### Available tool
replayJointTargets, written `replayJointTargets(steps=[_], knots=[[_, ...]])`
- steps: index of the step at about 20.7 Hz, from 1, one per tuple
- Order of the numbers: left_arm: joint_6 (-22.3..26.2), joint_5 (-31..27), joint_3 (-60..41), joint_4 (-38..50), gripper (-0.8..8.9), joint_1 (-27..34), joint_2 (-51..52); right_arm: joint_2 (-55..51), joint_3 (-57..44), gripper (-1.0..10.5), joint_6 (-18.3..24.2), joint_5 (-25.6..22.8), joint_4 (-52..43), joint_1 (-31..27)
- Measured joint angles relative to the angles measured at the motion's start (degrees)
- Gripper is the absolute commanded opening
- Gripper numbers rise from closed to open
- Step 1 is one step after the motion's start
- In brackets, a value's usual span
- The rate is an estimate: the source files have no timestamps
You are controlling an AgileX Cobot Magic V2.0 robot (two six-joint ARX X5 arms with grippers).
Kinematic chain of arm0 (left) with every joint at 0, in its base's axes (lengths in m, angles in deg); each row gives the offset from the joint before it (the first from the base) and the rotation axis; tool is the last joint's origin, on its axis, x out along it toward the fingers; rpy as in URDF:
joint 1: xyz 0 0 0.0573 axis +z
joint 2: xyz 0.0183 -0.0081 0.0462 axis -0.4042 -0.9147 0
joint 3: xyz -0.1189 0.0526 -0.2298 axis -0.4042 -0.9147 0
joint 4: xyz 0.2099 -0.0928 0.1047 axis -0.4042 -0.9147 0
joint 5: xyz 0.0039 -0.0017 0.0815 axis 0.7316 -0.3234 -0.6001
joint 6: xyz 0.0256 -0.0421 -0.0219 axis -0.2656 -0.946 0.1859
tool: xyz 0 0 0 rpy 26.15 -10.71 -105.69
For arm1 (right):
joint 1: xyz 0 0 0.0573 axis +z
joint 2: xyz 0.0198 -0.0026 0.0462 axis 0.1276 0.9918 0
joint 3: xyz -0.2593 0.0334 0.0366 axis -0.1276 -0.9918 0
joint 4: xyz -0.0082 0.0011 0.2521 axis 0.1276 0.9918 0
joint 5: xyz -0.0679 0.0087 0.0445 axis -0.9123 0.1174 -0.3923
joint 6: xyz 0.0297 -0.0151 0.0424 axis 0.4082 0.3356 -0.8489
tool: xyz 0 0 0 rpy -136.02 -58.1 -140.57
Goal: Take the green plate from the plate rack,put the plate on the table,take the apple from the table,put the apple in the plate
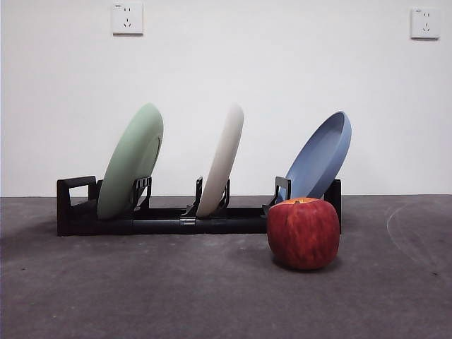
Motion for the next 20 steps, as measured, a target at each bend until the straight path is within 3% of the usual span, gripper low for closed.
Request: replayJointTargets(steps=[2, 3, 5, 6, 11, 20], knots=[[0.09, 0.00, 0.00, 0.07, 0.38, 0.00, -0.48, 0.52, 0.07, 3.1, 0.17, -2.12, -0.04, 0.94], [0.17, 0.00, 0.00, 0.28, 1.44, -0.02, -0.72, 0.81, 0.07, 4.0, 0.20, -2.95, -0.04, 1.09], [0.28, 0.00, 0.00, 1.75, 4.49, -0.04, -1.38, 1.20, 0.11, 5.3, 0.20, -4.35, -0.04, 1.09], [0.35, 0.00, 0.00, 2.54, 4.93, -0.04, -1.90, 1.22, 0.11, 5.4, 0.20, -4.68, -0.07, 1.07], [-0.24, -1.38, 0.00, 7.43, 4.94, -1.77, -5.31, 1.22, 0.48, 5.4, 0.15, -5.51, -0.44, 1.07], [-5.53, -13.88, 0.02, 22.71, 4.94, -6.67, -17.20, 1.22, 0.87, 5.4, -0.52, -5.60, -1.77, 1.07]])
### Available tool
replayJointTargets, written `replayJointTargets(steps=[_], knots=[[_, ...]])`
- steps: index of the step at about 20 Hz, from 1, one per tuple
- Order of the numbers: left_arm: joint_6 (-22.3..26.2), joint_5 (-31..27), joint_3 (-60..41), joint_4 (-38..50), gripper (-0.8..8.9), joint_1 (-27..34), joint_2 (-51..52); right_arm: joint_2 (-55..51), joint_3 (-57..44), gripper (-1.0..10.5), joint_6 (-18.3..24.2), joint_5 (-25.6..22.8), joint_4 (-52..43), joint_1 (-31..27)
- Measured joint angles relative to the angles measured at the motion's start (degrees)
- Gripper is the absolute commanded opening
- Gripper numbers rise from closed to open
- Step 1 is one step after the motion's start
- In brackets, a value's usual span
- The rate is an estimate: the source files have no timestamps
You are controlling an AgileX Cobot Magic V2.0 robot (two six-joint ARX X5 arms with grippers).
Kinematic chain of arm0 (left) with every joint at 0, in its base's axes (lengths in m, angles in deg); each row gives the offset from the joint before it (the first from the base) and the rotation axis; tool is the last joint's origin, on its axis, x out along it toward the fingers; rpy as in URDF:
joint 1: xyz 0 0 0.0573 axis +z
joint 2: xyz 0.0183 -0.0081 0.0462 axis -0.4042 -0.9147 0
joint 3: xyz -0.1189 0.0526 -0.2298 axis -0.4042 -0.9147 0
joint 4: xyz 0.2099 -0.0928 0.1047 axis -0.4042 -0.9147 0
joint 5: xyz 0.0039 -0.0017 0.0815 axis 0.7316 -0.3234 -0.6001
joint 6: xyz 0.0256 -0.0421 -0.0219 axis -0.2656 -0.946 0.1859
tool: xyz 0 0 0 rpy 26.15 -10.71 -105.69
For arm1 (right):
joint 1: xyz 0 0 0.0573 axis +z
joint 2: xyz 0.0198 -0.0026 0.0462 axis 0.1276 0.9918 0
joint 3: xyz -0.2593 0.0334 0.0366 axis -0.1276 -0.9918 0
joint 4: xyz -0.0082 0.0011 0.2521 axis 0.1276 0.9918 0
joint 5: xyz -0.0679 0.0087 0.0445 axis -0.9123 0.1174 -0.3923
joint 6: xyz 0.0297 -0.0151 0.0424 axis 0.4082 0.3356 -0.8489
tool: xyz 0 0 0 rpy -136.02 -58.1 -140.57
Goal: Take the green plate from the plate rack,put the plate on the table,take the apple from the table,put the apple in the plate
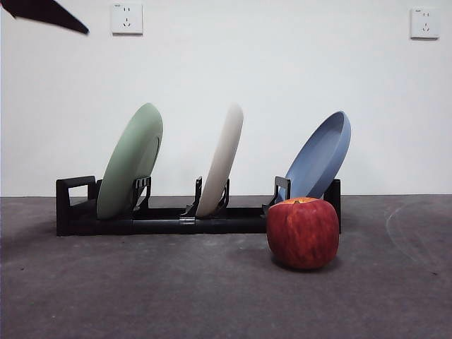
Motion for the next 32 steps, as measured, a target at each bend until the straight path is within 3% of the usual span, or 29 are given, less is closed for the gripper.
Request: replayJointTargets(steps=[5, 10, 13, 16, 18, 22, 25, 32], knots=[[-2.08, -5.38, 0.00, 7.21, 4.93, -4.13, -8.24, 0.00, 0.00, 5.4, 0.00, -0.15, 0.02, 0.00], [-2.38, -16.61, 0.00, 9.73, 4.93, -8.37, -13.90, 0.00, 0.00, 5.4, 0.00, -0.39, 0.17, 0.00], [-2.54, -17.33, 0.00, 9.84, 4.89, -9.11, -15.47, 0.00, 0.00, 5.4, 0.00, -0.42, 0.20, 0.00], [-2.67, -18.38, 0.00, 9.66, 3.98, -9.11, -16.55, 0.00, 0.00, 5.4, 0.00, -0.42, 0.22, 0.00], [-2.64, -18.51, 0.00, 9.53, 3.93, -9.11, -16.74, 0.00, 0.00, 5.4, 0.00, -0.44, 0.20, 0.00], [-1.97, -18.51, 0.00, 9.35, 1.81, -9.11, -16.74, 0.00, 0.00, 5.4, 0.00, -0.42, 0.20, 0.00], [-1.60, -18.49, 0.00, 9.03, 0.84, -9.11, -16.74, 0.00, 0.00, 5.4, 0.00, -0.42, 0.20, 0.00], [-1.18, -17.53, 0.17, 7.82, 0.23, -9.49, -16.72, 0.00, 0.00, 5.4, 0.00, -0.42, 0.20, 0.00]])
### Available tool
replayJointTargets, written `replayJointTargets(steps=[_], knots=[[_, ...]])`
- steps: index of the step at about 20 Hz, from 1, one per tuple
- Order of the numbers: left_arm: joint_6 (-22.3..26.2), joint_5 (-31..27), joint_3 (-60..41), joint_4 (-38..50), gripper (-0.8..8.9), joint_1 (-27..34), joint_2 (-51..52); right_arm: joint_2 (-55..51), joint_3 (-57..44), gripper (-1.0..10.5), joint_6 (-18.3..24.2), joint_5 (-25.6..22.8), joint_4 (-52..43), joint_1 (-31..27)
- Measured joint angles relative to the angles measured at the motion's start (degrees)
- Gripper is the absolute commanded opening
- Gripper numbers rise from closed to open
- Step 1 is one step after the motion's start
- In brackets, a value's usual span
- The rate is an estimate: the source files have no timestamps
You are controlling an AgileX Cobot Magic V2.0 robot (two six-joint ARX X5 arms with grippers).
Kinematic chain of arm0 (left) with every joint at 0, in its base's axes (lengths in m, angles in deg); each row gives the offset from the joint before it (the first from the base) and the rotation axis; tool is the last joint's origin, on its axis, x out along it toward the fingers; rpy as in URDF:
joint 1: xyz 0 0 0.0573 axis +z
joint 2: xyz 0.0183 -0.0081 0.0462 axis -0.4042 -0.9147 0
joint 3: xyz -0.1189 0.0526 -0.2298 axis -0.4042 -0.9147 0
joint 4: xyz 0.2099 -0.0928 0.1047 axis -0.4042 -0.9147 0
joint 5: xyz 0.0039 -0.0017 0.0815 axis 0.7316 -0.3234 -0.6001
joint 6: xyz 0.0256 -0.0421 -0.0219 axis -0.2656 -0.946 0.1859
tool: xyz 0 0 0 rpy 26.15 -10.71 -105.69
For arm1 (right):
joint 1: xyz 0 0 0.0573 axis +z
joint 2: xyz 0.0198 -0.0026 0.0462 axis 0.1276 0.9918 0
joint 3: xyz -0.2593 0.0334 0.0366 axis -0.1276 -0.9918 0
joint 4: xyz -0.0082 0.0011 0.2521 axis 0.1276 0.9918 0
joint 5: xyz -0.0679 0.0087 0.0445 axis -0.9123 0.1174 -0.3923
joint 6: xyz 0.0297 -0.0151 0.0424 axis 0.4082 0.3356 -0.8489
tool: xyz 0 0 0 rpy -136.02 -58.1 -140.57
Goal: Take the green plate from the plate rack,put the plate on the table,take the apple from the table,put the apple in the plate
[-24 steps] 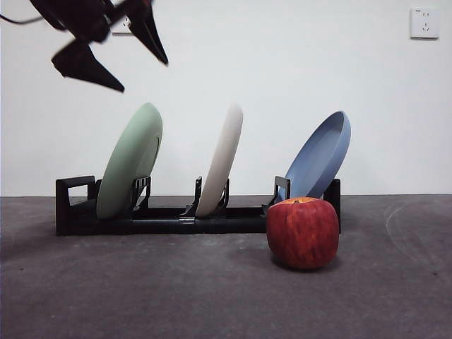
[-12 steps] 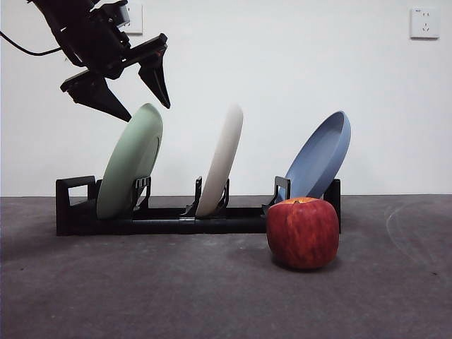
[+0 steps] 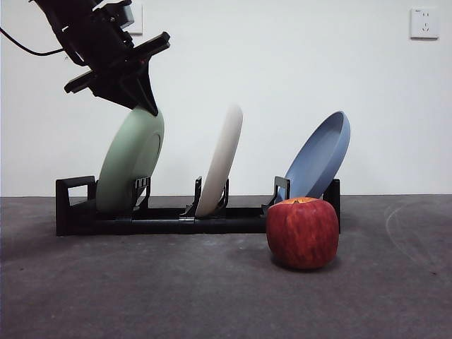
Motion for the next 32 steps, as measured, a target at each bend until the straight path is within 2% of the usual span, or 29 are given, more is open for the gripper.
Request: replayJointTargets(steps=[6, 9, 13, 17, 22, 23, 27, 32], knots=[[0.02, 1.01, 0.94, -1.16, 0.23, -0.13, -0.20, 0.00, 0.00, 5.4, 0.00, -0.02, 0.00, 0.00], [0.04, 3.54, 7.65, -3.61, 0.22, -0.15, -0.55, 0.00, 0.00, 5.4, -0.15, -0.02, 0.00, 0.00], [0.48, 3.67, 20.90, -8.74, 0.22, -0.55, -0.55, 0.00, 0.00, 5.4, -0.20, -0.02, 0.02, 0.00], [1.22, 3.63, 35.32, -21.81, 0.08, -0.98, -0.55, 0.00, 0.00, 5.4, -0.17, -0.02, 0.00, 0.00], [10.60, 3.13, 50.10, -47.69, -0.09, -3.54, -0.46, 0.00, 0.00, 5.4, -0.20, -0.02, 0.02, 0.00], [11.98, 2.51, 50.05, -50.34, -0.09, -4.37, 0.31, -0.02, 0.00, 5.4, -0.17, -0.17, 0.00, 0.00], [13.66, -0.74, 44.78, -50.31, -0.09, -10.05, 7.37, 0.00, 0.02, 5.4, -0.20, -0.22, 1.14, 0.00], [12.15, -6.71, 25.77, -50.31, -0.09, -22.64, 24.04, 0.00, 0.00, 5.4, -0.15, -0.33, 3.43, -0.02]])
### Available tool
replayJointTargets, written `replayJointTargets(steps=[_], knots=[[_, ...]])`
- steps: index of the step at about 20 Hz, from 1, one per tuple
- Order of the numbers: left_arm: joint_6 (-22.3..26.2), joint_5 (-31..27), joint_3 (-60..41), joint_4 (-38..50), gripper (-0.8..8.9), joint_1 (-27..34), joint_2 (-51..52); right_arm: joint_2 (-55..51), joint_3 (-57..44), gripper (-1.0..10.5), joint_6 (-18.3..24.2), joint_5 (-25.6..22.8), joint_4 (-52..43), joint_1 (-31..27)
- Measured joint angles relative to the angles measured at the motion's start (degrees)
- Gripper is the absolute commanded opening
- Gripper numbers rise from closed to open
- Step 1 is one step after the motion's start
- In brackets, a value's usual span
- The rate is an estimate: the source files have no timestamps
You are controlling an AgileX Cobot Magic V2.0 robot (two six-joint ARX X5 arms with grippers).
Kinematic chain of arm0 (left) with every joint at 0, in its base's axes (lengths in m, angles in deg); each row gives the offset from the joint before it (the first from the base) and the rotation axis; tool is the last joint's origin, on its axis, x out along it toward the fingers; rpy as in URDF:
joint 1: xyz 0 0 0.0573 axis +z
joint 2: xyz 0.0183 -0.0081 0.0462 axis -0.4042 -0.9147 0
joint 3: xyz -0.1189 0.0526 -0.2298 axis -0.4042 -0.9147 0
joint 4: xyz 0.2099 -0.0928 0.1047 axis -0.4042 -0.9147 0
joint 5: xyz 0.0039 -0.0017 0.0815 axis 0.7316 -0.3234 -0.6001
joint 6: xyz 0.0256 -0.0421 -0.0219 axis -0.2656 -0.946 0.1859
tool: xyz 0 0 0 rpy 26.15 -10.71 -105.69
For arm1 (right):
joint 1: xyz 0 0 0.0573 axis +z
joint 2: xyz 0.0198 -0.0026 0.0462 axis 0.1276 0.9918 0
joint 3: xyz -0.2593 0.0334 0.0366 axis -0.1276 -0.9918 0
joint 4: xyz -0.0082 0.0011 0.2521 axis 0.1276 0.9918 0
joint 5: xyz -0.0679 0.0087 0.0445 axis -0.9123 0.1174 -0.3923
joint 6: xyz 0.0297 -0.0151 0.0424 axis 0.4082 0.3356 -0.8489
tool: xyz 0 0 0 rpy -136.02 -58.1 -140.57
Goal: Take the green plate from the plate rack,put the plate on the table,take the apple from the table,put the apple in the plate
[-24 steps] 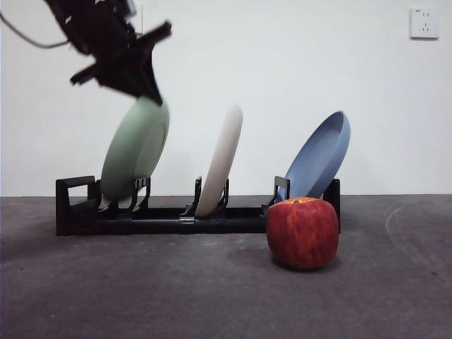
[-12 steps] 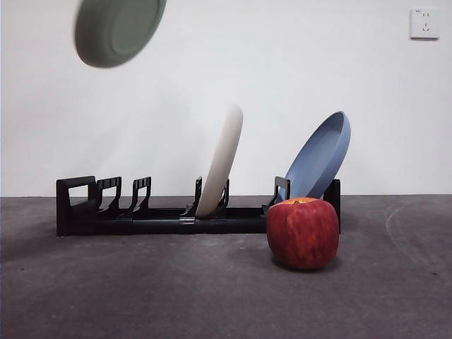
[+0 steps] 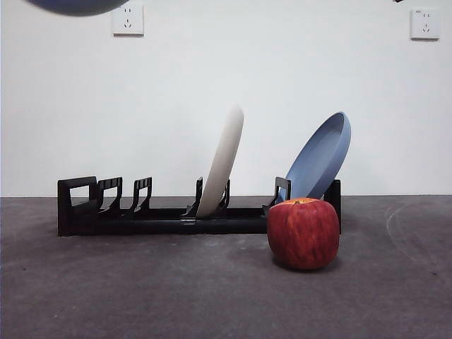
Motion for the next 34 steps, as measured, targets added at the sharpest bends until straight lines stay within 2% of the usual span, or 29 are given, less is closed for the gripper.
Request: replayJointTargets(steps=[2, 6, 8, 12, 17, 19, 25, 28, 30, 32, 33, 34], knots=[[-2.95, -1.90, -10.32, 0.00, -0.09, -4.37, 5.35, 0.00, 0.02, 5.4, 0.22, -0.02, 1.05, 0.00], [-11.26, -10.95, -29.92, 3.80, -0.09, -11.32, 10.38, 0.00, 0.00, 5.4, 0.42, -0.02, 2.47, 0.00], [-14.29, -15.02, -38.21, 10.23, -0.09, -12.41, 9.88, 0.00, 0.00, 5.4, 0.42, -0.02, 2.62, 0.00], [-16.68, -15.21, -49.88, 28.35, -0.09, -13.16, 5.68, 0.00, 0.00, 5.4, 0.42, -0.02, 2.62, 0.00], [-17.11, -15.30, -51.34, 38.93, -0.09, -13.27, -5.88, 0.00, 0.00, 5.4, 0.42, -0.02, 2.62, 0.00], [-17.05, -17.49, -51.32, 41.57, -0.09, -13.40, -10.62, 0.00, 0.00, 5.4, 0.42, -0.02, 2.60, 0.00], [-15.52, -18.43, -50.38, 43.54, -0.08, -13.88, -21.90, 0.00, 0.02, 5.4, 0.44, -0.02, 2.60, 0.00], [-15.52, -18.01, -50.29, 43.41, 0.09, -13.90, -22.60, 0.00, 0.02, 5.4, 0.44, -0.02, 2.60, 0.00], [-15.54, -17.77, -50.29, 43.36, 1.07, -13.86, -22.38, 0.00, 0.00, 5.4, 0.44, -0.02, 2.62, 0.00], [-16.20, -14.05, -50.47, 43.01, 2.78, -13.20, -22.62, 0.00, 0.00, 5.4, 0.46, -0.02, 2.60, 0.00], [-16.52, -13.18, -50.90, 42.53, 3.28, -13.11, -23.10, 0.00, 0.00, 5.4, 0.46, -0.02, 2.60, 0.00], [-16.68, -13.05, -50.99, 42.16, 3.28, -13.14, -23.32, 0.02, 0.00, 5.4, 0.46, -0.02, 2.62, 0.00]])
